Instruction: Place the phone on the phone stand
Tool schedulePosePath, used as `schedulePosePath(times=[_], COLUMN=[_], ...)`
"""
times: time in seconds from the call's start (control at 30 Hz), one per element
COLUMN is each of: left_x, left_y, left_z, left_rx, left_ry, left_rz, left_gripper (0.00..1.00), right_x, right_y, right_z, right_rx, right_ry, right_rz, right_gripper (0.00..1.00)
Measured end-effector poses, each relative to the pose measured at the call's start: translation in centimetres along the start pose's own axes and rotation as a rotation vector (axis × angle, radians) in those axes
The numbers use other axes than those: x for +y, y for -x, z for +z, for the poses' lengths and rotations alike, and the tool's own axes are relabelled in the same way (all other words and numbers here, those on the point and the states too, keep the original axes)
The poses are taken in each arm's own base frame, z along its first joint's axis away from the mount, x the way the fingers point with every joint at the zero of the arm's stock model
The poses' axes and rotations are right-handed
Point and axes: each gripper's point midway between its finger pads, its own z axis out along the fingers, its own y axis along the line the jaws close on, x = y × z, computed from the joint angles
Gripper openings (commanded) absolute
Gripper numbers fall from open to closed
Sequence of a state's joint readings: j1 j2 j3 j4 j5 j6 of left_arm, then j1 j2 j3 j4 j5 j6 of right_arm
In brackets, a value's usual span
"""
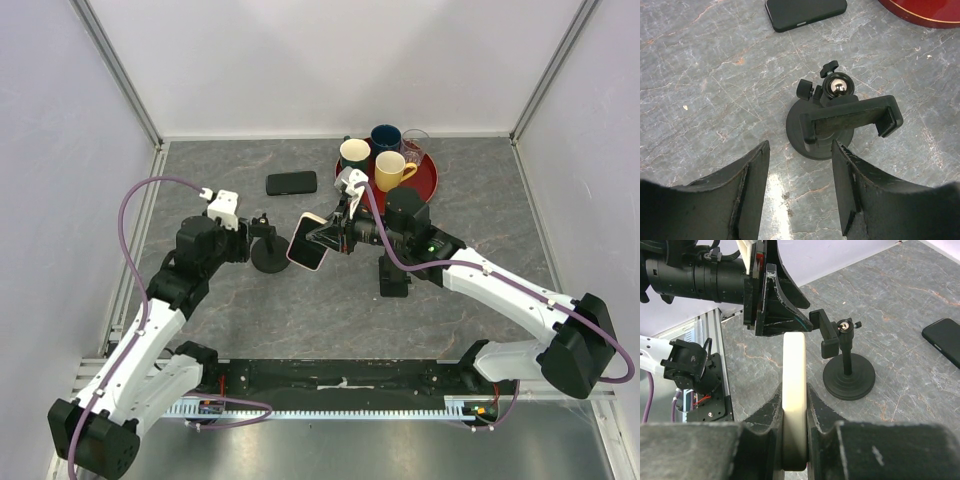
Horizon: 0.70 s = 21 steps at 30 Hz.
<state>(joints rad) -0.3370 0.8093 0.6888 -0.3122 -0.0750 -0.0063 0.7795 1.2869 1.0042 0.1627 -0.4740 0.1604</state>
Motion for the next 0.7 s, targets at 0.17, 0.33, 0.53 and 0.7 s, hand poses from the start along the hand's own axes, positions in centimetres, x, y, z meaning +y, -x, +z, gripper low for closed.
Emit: schedulePosePath(times=[0.17, 0.33, 0.53, 0.7], left_x=[0.1, 0.0, -0.4, -0.6], left_y=[0.0, 0.1, 0.2, 0.2], left_z=[0.3, 0.6, 1.0, 1.1], left_rx=[0.008, 0.008, 0.007, 0.007], left_ry=[-0.012, -0.030, -0.055, -0.070], left_rz=[-0.009, -0.015, -0.018, -0.019], left_gripper=[0.53, 0.51, 0.45, 0.36], right_x=[0.0, 0.0, 0.1, 0.1], right_y=[0.0, 0.0, 0.0, -0.1], right_z=[0.0, 0.0, 0.0, 0.0], right_rx=[0.000, 0.000, 0.001, 0.002], right_ry=[0.000, 0.000, 0.003, 0.004], right_rz=[-0.001, -0.001, -0.001, 0.000], right_gripper=[0.00, 0.00, 0.00, 0.00])
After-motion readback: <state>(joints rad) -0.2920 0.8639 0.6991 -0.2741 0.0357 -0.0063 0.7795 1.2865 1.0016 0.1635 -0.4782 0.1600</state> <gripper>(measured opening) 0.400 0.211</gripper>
